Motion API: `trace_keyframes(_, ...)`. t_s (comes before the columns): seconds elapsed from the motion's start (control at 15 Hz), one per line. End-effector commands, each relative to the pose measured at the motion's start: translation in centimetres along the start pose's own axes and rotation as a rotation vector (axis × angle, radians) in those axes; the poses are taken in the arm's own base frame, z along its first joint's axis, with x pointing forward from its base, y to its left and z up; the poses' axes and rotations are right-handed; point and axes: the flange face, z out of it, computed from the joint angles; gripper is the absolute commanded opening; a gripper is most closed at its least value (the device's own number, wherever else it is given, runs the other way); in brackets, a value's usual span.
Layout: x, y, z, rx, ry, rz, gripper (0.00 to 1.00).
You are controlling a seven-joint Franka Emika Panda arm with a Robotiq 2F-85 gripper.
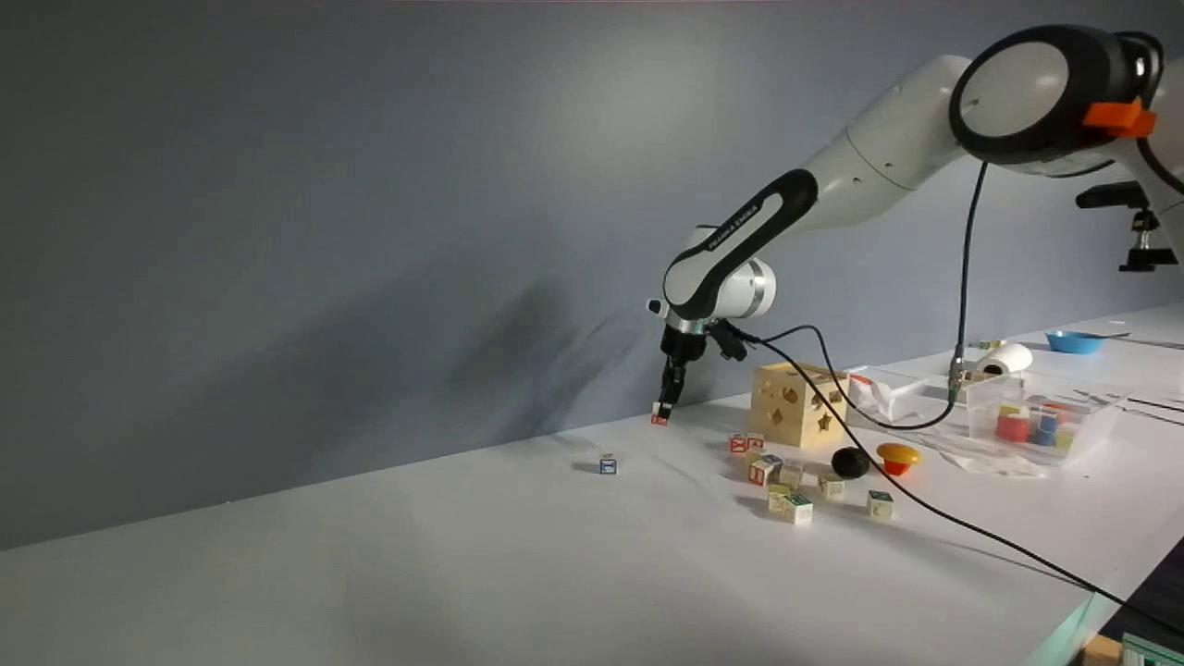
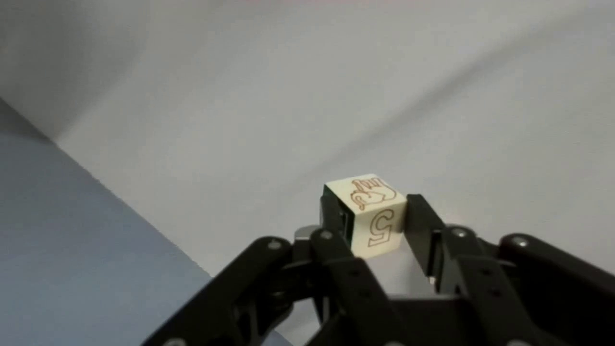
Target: Pick up the object and put it upside down
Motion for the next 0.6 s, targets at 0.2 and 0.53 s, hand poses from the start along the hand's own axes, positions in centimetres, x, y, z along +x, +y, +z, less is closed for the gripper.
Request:
trace_keyframes(0.2, -2.3, -1.3, 0.5, -0.330, -0.052, -0.045, 0.15)
trace_keyframes(0.53, -4.4, 0.1, 1.0, -0.544, -0.151, 0.019, 0.15)
